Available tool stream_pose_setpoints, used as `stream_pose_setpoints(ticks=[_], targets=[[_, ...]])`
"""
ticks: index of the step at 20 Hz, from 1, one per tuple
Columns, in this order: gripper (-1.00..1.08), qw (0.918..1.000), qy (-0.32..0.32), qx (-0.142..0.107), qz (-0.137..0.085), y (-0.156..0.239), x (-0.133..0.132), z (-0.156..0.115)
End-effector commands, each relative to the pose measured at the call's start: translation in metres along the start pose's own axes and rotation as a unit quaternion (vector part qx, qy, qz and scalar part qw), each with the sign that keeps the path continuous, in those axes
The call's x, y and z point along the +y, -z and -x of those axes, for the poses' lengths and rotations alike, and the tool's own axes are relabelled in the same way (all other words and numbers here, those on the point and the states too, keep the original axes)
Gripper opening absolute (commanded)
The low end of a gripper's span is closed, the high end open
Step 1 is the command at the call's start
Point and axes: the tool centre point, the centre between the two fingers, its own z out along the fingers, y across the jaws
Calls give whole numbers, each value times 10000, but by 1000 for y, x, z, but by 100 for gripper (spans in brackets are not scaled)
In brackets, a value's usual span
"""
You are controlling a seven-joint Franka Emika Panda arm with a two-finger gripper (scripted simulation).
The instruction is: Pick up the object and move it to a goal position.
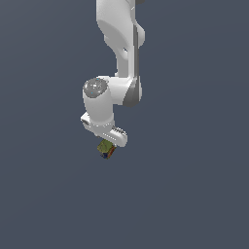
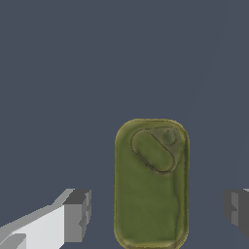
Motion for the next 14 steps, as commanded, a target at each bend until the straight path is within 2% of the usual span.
stream_pose_setpoints(ticks=[1, 6, 14], targets=[[100, 10000, 0, 0, 0, 0, 0, 0], [100, 10000, -7, 0, 0, -10, 0, 0], [100, 10000, -31, 2, 0, -46, 1, 1]])
